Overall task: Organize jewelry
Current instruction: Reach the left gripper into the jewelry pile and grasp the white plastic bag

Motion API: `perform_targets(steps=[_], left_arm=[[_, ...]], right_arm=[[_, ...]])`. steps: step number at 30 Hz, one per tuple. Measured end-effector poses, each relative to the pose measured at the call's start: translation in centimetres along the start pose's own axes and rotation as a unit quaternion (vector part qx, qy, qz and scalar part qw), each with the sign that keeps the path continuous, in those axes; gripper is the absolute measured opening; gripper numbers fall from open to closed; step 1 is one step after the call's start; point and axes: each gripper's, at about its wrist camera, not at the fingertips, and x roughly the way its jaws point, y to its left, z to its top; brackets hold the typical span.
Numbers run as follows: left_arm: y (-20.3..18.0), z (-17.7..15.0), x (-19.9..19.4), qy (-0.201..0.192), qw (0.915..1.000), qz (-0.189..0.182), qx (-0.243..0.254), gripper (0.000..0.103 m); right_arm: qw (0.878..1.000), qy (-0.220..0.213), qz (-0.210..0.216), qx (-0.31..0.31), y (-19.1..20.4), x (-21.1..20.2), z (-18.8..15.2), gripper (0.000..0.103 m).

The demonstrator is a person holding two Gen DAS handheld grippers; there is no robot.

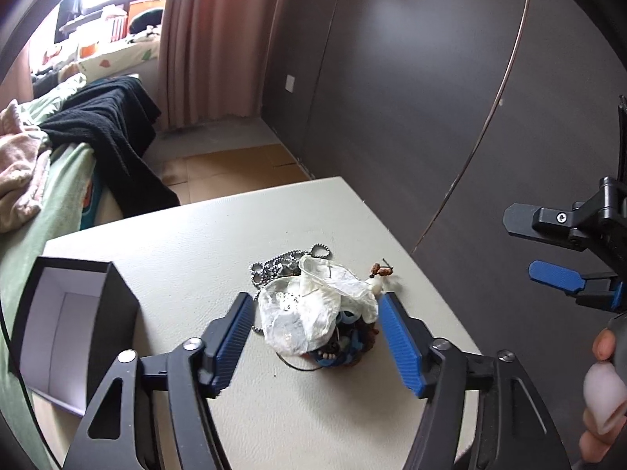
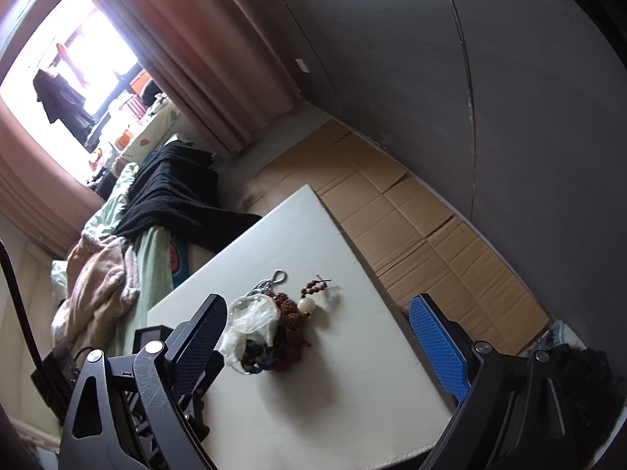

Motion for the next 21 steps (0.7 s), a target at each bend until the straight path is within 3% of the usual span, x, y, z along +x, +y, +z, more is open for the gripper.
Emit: perform_targets(steps=[4, 5, 6, 9, 19, 21], left_arm=[[0.5, -0.1, 2.2, 0.031, 0.9995, -0.003, -0.006, 0.052], [0.5, -0.2, 2.6, 0.038, 0.9993, -0.004, -0.005, 0.039], [0.6, -0.2, 2.8, 0.043, 0.9991, -0.004, -0.003, 0.017], [1.0, -0.3, 2.0, 0.034, 0.9993, -0.011, -0.007, 0.002], [2.3, 0.5, -2.3, -0.018, 0.9984, -0.041, -0.034, 0.002], [2.6, 0.6, -3.3, -0.030, 0.9981, -0.040, -0.036, 0.002]], right_arm=[[1.000, 0.018, 0.004, 0.011, -0.3, 1.1, 0.1, 0.095], [1.000, 0.023, 0.004, 0.013, -0.3, 1.3, 0.1, 0.095], [1.000, 0.026, 0.005, 0.014, -0.2, 1.5, 0.0, 0.095], [0.999, 0.032, 0.009, 0.008, 0.1, 1.9, -0.2, 0.095], [0.994, 0.085, 0.068, 0.001, 1.7, 4.2, -1.3, 0.094], [0.992, 0.093, 0.080, -0.001, 2.4, 4.9, -1.8, 0.090]])
